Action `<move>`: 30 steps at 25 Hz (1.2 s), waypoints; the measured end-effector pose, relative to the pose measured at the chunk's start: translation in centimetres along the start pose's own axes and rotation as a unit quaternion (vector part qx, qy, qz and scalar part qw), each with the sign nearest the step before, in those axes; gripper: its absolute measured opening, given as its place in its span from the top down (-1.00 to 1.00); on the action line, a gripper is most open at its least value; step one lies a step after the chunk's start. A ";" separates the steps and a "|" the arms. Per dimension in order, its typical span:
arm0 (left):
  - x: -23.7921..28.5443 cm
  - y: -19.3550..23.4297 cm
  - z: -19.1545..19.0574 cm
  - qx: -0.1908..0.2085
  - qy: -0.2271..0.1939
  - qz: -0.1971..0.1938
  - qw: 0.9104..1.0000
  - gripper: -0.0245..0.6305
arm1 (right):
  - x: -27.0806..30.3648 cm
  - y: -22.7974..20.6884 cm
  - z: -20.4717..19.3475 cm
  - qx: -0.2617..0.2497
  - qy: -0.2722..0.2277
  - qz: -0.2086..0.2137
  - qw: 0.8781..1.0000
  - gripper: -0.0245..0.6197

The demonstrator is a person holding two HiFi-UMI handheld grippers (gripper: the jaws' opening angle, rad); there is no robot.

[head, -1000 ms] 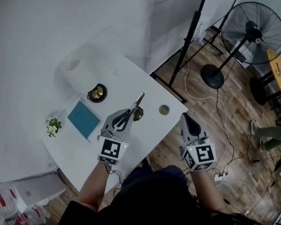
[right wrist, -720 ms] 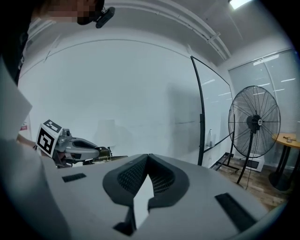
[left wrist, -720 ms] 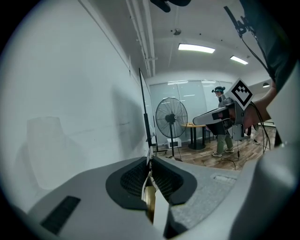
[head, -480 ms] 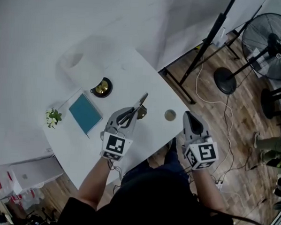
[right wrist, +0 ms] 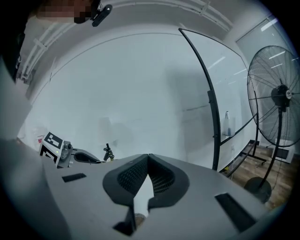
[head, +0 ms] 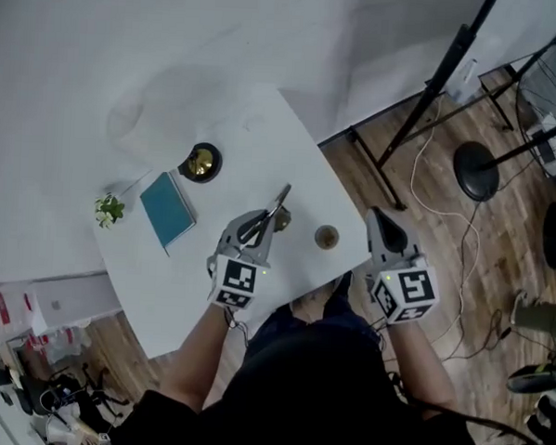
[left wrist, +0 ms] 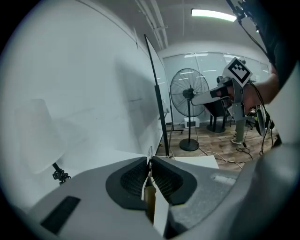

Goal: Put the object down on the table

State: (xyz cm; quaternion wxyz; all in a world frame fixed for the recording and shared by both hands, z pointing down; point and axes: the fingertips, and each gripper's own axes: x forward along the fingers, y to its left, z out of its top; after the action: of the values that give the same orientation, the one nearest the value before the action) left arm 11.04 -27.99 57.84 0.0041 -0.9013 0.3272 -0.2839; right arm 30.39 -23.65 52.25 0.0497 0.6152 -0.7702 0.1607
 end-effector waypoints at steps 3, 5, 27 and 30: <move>0.8 -0.7 -0.7 -0.010 0.021 0.021 1.000 0.82 | 1.0 -1.1 -0.5 0.004 0.011 0.029 1.000 0.91; 1.1 -1.1 -1.3 -0.015 0.034 0.033 0.999 0.82 | 1.6 -1.5 -0.7 0.005 0.016 0.048 0.999 0.91; 6.1 -3.3 -11.2 0.028 0.083 -0.024 0.996 0.82 | 4.6 1.4 -4.5 0.002 0.083 0.066 0.994 0.91; 5.9 -3.3 -12.6 0.035 0.097 -0.029 0.994 0.82 | 4.8 2.3 -4.2 -0.004 0.083 0.062 0.995 0.91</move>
State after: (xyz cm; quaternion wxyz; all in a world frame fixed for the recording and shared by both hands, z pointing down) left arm 10.14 -26.67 72.01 -0.0042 -0.8781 0.2891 -0.3813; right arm 26.53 -26.34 57.11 0.1059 0.5507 -0.8006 0.2109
